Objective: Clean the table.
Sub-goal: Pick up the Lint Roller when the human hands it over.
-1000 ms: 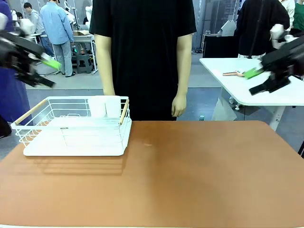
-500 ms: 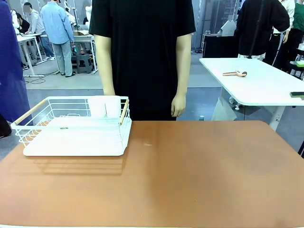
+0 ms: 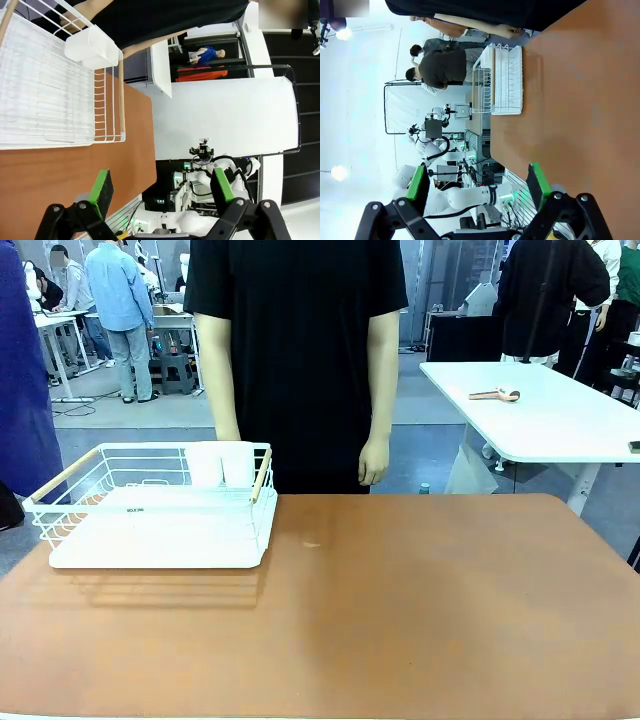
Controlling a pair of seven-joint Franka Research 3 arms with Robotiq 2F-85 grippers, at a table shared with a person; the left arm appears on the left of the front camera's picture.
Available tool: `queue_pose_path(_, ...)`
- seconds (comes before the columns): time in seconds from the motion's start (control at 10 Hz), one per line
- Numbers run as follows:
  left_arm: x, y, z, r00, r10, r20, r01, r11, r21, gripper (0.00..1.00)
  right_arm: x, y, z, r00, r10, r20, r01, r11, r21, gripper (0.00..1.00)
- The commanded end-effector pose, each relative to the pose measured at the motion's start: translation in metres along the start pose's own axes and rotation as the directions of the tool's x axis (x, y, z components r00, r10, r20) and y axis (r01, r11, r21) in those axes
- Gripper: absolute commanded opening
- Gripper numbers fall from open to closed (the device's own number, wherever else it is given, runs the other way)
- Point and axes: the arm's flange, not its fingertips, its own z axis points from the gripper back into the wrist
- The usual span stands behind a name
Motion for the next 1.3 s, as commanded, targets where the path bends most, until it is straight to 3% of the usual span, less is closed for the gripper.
queue_pose_path(0.0, 0.001, -0.006, 0.000, 1.000, -0.020, 0.009, 0.020, 1.000, 0.003, 1.00, -0.008, 0.003, 0.002, 0.999, 0.024, 0.024, -0.024, 1.000, 0.004, 1.00)
queue_pose_path(0.7, 0.001, -0.013, 0.022, 0.998, -0.025, 0.062, 0.021, 0.998, 0.060, 1.00, -0.012, -0.014, 0.044, 0.997, -0.003, 0.074, 0.005, 1.000, -0.025, 1.00)
queue_pose_path(0.8, 0.001, -0.015, 0.019, 0.998, -0.045, 0.042, 0.043, 0.997, 0.064, 1.00, -0.012, -0.015, 0.044, 0.999, 0.017, 0.046, -0.016, 1.000, -0.019, 1.00)
queue_pose_path(0.9, 0.002, -0.007, 0.022, 0.998, -0.018, 0.053, 0.017, 0.999, 0.028, 1.00, -0.007, -0.011, 0.041, 0.996, -0.025, 0.091, 0.027, 0.999, -0.021, 1.00)
queue_pose_path(1.2, 0.002, -0.007, 0.022, 0.998, -0.018, 0.053, 0.017, 0.999, 0.028, 1.00, -0.007, -0.011, 0.041, 0.996, -0.025, 0.091, 0.027, 0.999, -0.021, 1.00)
